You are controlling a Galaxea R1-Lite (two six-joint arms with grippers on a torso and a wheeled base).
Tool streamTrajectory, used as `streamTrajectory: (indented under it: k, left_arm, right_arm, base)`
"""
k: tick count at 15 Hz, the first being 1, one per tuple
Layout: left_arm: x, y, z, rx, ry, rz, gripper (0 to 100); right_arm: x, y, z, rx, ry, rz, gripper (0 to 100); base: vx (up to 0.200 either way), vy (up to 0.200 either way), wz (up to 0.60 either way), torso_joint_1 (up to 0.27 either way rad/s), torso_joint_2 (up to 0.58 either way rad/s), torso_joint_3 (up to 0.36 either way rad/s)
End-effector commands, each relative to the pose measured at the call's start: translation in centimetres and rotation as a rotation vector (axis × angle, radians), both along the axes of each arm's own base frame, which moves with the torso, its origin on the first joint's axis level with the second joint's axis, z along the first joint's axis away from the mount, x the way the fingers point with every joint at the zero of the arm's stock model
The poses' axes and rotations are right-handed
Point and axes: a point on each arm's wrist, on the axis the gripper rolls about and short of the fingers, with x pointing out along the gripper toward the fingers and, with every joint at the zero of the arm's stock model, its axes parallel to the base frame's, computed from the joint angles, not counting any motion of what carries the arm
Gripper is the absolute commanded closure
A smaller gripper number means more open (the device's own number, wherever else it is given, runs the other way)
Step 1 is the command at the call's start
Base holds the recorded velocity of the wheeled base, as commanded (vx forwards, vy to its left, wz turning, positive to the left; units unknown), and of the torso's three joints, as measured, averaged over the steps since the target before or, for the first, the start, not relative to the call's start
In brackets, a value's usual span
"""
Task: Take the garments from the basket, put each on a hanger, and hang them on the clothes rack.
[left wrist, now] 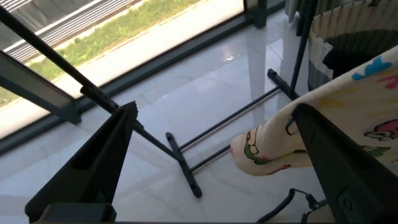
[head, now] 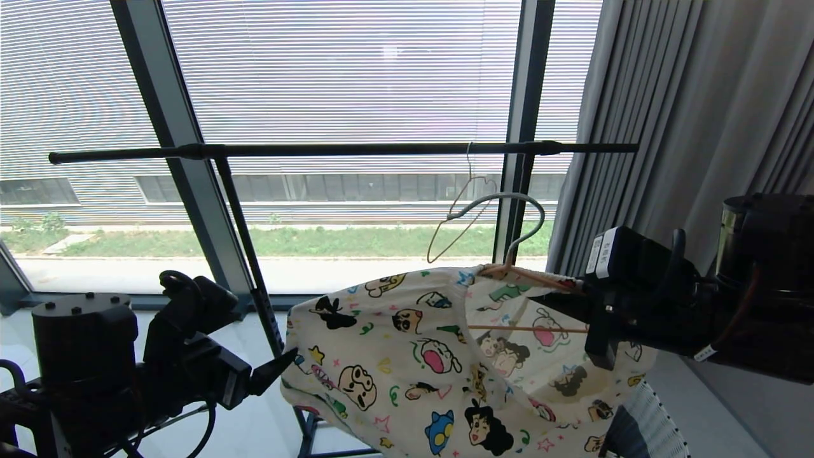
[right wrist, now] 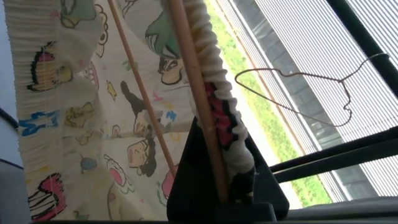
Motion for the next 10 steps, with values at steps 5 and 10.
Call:
streamTrajectory:
  k: [5, 10]
  left_arm:
    - [0.6, 0.3, 1.8, 0.043, -0.089, 0.142, 0]
    - [-0.1, 0.6, 2.9, 0.057, -0.146, 0.198, 0]
  right_arm:
    - [-0.6, -0.9, -2.7, -0.033, 0.127, -0.119, 100]
    - [-0.8, -1.6, -4.1, -0.053, 0.314, -0.431, 100]
  base:
    - [0.0, 0.0, 0.0, 0.0, 0.0, 0.0]
    - [0.0, 0.0, 0.0, 0.0, 0.0, 0.0]
